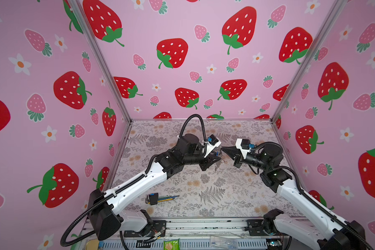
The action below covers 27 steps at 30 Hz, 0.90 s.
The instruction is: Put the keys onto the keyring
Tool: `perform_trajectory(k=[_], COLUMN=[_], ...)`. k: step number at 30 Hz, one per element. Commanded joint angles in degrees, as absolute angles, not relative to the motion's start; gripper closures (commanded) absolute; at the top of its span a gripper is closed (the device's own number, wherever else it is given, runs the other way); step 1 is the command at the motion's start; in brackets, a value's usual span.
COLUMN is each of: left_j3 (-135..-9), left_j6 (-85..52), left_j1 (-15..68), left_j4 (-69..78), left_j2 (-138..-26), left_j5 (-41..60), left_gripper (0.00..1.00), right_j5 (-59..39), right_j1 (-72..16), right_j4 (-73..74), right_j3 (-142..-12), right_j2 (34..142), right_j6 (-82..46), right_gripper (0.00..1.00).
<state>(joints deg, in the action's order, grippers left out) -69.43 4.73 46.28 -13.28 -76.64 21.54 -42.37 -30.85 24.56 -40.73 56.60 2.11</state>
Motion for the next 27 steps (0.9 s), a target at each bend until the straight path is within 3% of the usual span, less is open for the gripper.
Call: perform_trajectory(k=[1,7,15,27], left_j3=[-70.85,-71.32,-71.82,-70.97], left_j6=[4.99,4.8,3.7,3.1], left_j1=[45.97,45.88,45.89,45.97], left_j4=[-13.49,-13.15,-12.08,-10.87], left_j2=[-75.94,-76.18,-76.44,-75.33], left_j5=[20.16,18.73,18.15,13.31], left_gripper=[0.69,0.75,0.66,0.7], right_j5=[-43.92,-44.55,-44.45,-44.26], right_j1=[-30.59,-30.59,-30.6,-30.59], right_j4=[27.53,27.93,28.65,29.31], right_j3=[-40.54,-40.61,-40.62,-40.17], right_j2=[56.47,56.81,57.45,57.4], right_j6=[1.41,1.05,0.45,-0.24], right_gripper=[1.0,1.0,1.0,1.0])
